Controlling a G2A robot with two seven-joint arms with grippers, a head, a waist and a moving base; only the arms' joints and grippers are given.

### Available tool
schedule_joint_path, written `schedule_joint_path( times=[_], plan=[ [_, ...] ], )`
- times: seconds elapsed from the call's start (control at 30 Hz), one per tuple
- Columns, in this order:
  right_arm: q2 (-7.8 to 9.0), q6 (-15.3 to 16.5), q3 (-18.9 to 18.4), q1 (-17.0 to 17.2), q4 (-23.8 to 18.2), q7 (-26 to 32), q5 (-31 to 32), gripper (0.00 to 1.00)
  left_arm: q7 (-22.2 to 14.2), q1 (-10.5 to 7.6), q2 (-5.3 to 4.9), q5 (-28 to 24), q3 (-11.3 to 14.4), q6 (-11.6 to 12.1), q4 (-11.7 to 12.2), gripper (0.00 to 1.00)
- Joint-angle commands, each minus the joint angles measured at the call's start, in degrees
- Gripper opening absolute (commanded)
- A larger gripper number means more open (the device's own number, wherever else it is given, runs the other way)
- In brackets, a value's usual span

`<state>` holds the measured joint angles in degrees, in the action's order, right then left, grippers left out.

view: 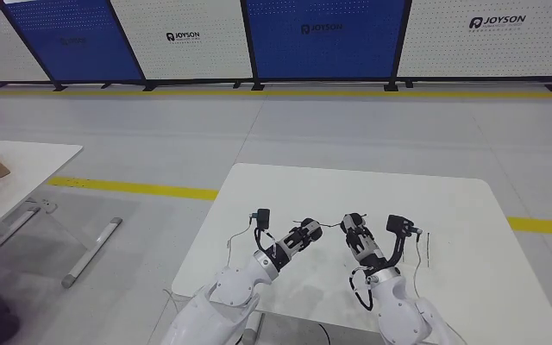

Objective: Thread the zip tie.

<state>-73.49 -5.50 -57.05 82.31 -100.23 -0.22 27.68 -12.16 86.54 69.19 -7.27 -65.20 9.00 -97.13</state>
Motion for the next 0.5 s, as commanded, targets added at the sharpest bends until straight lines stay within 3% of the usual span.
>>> schedule_joint_path(
  times=[0.0,0.47],
  plan=[
    [-0.12,0.0,0.0,-0.1,0.1,-0.1,0.4,0.0,0.0,0.0,0.0,0.0,0.0,0.0,0.0,0.0],
    [-0.79,0.5,-0.1,-0.5,0.9,2.0,-0.1,0.0,0.0,0.0,0.0,0.0,0.0,0.0,0.0,0.0]
  ],
)
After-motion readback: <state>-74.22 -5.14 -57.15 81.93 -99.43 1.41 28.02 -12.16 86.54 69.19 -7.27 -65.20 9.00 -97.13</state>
